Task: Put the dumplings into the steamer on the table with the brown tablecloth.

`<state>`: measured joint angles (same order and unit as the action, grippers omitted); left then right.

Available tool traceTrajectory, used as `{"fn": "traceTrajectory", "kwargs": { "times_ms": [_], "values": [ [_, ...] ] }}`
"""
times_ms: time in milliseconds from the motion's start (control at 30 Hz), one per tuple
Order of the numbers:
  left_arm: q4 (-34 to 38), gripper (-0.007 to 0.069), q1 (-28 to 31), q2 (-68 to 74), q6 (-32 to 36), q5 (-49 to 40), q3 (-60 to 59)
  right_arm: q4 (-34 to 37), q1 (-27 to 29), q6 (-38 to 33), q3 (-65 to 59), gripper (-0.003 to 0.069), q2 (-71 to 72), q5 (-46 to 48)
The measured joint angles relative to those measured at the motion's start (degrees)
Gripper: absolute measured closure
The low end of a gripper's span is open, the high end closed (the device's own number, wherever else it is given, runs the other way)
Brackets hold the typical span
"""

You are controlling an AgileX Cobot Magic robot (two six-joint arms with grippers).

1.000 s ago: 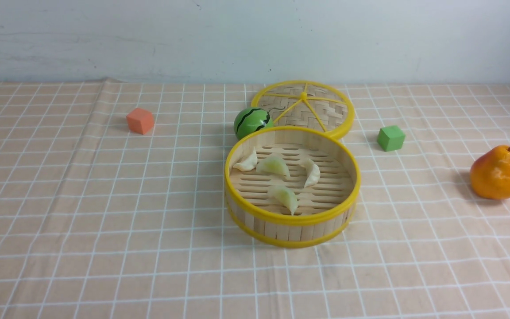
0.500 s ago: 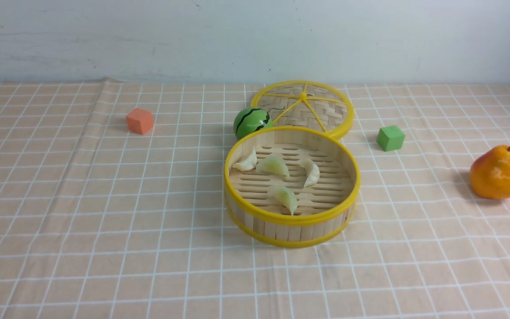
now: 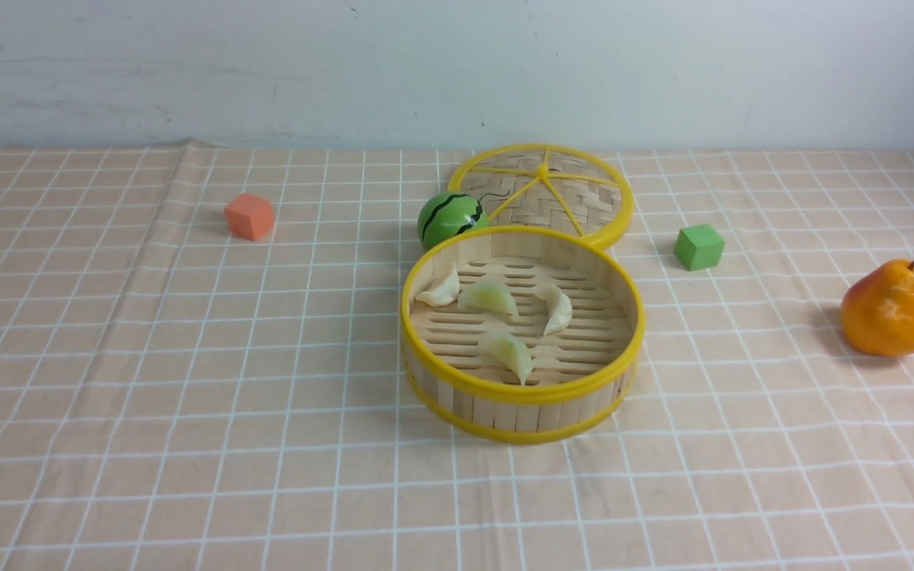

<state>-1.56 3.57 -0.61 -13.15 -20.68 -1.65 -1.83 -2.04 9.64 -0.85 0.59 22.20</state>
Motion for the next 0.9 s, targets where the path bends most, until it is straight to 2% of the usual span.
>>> {"fn": "traceTrajectory", "kwargs": {
  "times_ms": [900],
  "values": [
    [0.0, 0.0638, 0.0, 0.0, 0.0, 0.0, 0.0, 0.0, 0.0, 0.0, 0.0, 0.0587, 0.0, 0.0]
  ]
}}
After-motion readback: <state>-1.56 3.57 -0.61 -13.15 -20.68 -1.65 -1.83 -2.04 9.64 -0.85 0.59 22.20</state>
